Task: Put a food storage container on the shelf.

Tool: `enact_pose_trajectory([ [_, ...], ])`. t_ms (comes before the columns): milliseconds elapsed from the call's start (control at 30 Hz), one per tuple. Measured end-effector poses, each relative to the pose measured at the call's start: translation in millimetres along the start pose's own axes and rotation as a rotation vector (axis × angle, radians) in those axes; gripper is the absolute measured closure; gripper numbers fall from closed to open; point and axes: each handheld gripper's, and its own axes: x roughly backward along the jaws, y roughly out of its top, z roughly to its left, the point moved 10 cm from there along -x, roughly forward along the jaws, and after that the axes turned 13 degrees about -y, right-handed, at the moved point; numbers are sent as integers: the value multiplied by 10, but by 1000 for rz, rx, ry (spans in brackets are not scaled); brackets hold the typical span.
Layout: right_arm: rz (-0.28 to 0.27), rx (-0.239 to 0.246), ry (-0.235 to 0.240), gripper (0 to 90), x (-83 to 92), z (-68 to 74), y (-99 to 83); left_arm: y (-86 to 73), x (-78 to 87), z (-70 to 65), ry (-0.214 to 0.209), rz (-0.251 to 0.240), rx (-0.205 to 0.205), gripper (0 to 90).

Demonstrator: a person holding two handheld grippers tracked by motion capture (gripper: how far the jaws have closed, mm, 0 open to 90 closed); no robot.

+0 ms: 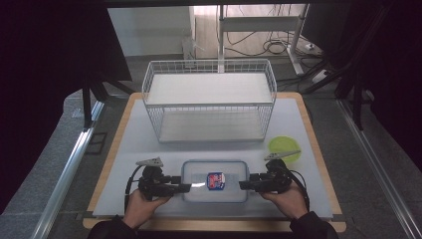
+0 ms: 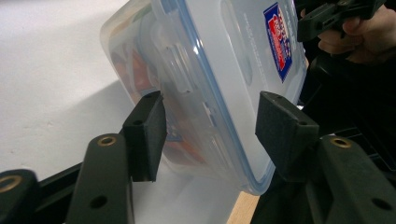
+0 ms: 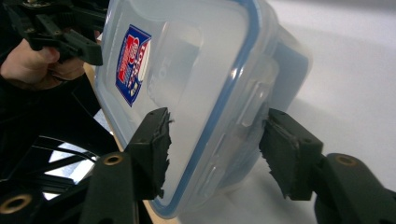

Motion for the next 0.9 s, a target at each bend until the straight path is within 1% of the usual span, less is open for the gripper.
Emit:
enact_pose_trajectory([
  [67,4,-15,4,468,16,1,-1,8,-1,-2,5,1,0,445],
  [100,4,-15,4,468,16,1,-1,21,1,-1,12,-3,1,445],
  [167,-26,-10,-12,511,50,10,18,74,36,4,30,-26,-1,495],
  [200,-26,-10,-12,511,50,10,18,74,36,4,30,-26,-1,514],
  [233,-53,9,-31,531,74,30,40,95,51,13,52,-26,-13,520],
  [267,-54,23,-48,528,78,45,45,95,51,13,52,-26,-13,520],
  [300,-51,26,-56,526,73,46,48,96,51,15,50,-28,-11,520],
  [367,-61,20,-48,526,69,40,51,91,52,15,49,-35,-9,521],
  [433,-65,23,-50,526,70,40,55,92,49,4,64,-30,-19,521],
  [567,-99,36,-62,525,114,42,110,101,43,-3,51,-39,-14,530],
  [633,-113,41,-60,526,145,49,143,151,67,-32,60,-48,-37,530],
  [767,-128,48,-56,526,172,62,184,196,95,-55,66,-54,-51,529],
  [833,-144,55,-55,527,195,78,240,228,117,-67,67,-56,-56,530],
  [867,-149,57,-53,528,205,84,263,274,149,-83,73,-61,-65,529],
  [900,-155,59,-51,528,215,91,289,274,149,-83,73,-61,-65,529],
])
